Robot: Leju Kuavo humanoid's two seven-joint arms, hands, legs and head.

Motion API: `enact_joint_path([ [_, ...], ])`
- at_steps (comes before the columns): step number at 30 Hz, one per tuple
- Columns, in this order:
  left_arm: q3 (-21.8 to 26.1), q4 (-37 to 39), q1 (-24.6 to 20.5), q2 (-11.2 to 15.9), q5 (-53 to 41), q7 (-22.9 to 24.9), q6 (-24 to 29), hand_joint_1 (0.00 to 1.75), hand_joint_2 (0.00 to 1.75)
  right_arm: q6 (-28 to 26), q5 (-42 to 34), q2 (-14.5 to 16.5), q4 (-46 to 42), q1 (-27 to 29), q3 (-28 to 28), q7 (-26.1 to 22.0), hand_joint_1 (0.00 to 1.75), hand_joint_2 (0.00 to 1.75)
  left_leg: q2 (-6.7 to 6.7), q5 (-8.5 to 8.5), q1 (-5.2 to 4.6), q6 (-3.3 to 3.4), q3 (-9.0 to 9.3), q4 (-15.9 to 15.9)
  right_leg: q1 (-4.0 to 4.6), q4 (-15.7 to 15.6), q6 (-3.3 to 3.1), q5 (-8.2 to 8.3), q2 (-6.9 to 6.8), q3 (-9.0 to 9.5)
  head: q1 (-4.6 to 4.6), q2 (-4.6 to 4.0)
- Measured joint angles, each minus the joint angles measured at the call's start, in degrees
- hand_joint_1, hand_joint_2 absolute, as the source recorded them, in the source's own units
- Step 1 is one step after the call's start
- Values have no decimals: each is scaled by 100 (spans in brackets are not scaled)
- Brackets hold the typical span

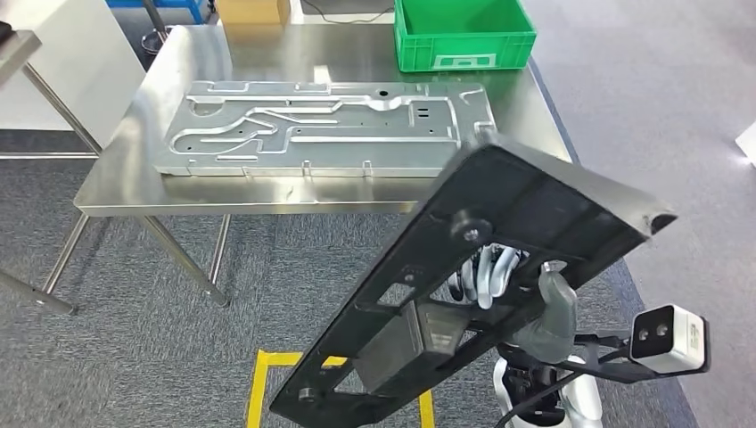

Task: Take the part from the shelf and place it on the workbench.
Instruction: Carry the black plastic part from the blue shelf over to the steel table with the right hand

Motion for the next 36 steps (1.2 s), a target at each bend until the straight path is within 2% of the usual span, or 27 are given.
enact_joint_path([
  [2,0,0,-8,-1,0,-9,0,0,0,6,-3,0,-1,-15,1,-4,175,0,-6,-13,21,66,93,-32,-11,242,51,-51,-11,-79,6,0],
  [3,0,0,-17,-1,0,-12,0,0,0,9,-5,0,-2,-23,1,-6,175,0,-9,-32,30,93,138,-44,-24,510,76,-132,-18,-225,9,0],
  [6,0,0,-20,1,0,-9,0,0,0,-7,-5,-1,1,-10,1,-8,175,0,-13,-133,30,126,234,-49,-55,1513,139,-509,-24,-931,13,0],
  [7,0,0,-14,1,1,-4,1,0,0,-18,-3,-1,2,1,0,-8,175,0,-15,-175,30,124,281,-49,-62,1639,148,-529,-24,-1092,13,0],
  [8,0,0,-9,1,1,2,1,0,0,-33,6,-1,2,8,0,-7,175,0,-19,-221,30,117,342,-49,-67,1561,147,-417,-25,-1150,13,0],
  [9,0,0,-8,1,1,8,1,0,0,-51,18,-1,-3,11,0,-4,175,0,-23,-270,30,108,415,-50,-69,1290,135,-179,-26,-1107,14,0],
  [10,0,0,-8,-1,2,11,1,0,0,-69,33,0,-12,11,0,0,175,0,-26,-321,30,92,476,-55,-66,900,110,136,-30,-1001,15,0],
  [11,0,0,-13,-2,2,15,1,0,0,-88,53,1,-20,12,-1,5,175,0,-30,-368,25,69,536,-54,-48,548,82,355,-37,-902,13,0],
  [12,0,0,-19,-3,2,19,0,0,0,-102,82,1,-33,13,-1,19,175,0,-31,-409,21,37,573,-64,-28,294,46,462,-40,-830,12,0],
  [13,0,0,-20,-4,2,22,0,0,0,-109,118,3,-52,18,-2,38,175,0,-30,-433,18,-1,602,-73,-8,153,8,507,-43,-794,11,0],
  [14,0,0,-19,-5,1,26,0,0,0,-115,167,5,-74,21,-6,54,175,0,-30,-432,11,-44,633,-59,4,117,-30,473,-38,-784,7,0],
  [17,0,0,-19,-7,1,36,-1,0,0,-151,396,23,-175,3,-18,69,175,0,-19,-487,16,-141,660,108,-22,41,-144,519,-28,-631,-2,0],
  [18,1,0,-29,-10,2,39,-1,0,0,-173,511,29,-213,-19,-19,65,175,0,-15,-586,23,-158,569,310,-26,30,-175,504,-31,-576,-8,0],
  [19,2,0,-37,-14,2,41,-2,0,0,-199,640,32,-251,-42,-19,60,175,0,-12,-727,29,-174,395,625,-25,22,-200,479,-36,-540,-14,0],
  [21,8,0,-31,-20,2,44,-2,0,0,-257,923,32,-325,-78,-16,49,175,0,-11,-1027,31,-203,-62,1330,-10,25,-229,418,-34,-491,-21,0],
  [22,14,0,-17,-20,2,45,-3,0,0,-289,1059,31,-362,-88,-14,43,175,0,-11,-1081,31,-203,-230,1520,-1,27,-233,385,-28,-459,-21,0],
  [23,22,0,-3,-21,2,46,-7,0,0,-326,1186,29,-397,-99,-11,31,175,0,-11,-1021,30,-188,-307,1526,8,28,-234,351,-20,-419,-21,0],
  [24,30,0,6,-21,2,48,-13,0,0,-375,1318,25,-434,-117,-7,10,175,0,-11,-821,30,-162,-274,1303,14,29,-228,313,-13,-366,-22,0],
  [26,42,0,11,-22,2,45,-37,0,0,-507,1607,14,-508,-171,9,-35,175,0,-6,-311,17,-108,-37,544,26,32,-204,235,-9,-254,-19,0],
  [27,50,0,8,-25,2,44,-54,0,0,-609,1792,2,-539,-209,19,-62,175,0,-1,-212,1,-85,65,241,31,32,-180,200,-10,-219,-19,0],
  [28,62,0,8,-30,2,42,-72,0,0,-716,1975,-14,-565,-248,29,-80,175,0,4,-171,-17,-59,129,68,34,30,-148,170,-10,-204,-18,0],
  [30,97,0,23,-44,2,42,-98,0,0,-930,2323,-65,-597,-318,41,-119,175,0,5,-215,-29,6,166,2,39,82,-76,161,-7,-192,-18,0],
  [32,134,0,36,-73,2,45,-104,0,0,-1114,2603,-130,-617,-395,44,-138,175,0,2,-150,-3,74,255,-41,33,246,-9,123,-11,-204,-12,0],
  [34,173,0,21,-103,2,48,-107,0,0,-1315,2879,-218,-621,-498,47,-143,175,0,2,-170,14,123,337,-63,10,687,57,-86,-16,-440,-2,0],
  [36,216,0,17,-118,2,53,-114,0,0,-1539,3152,-330,-603,-562,51,-145,175,0,-4,-214,14,146,365,-62,-20,1361,113,-366,-18,-897,4,0],
])
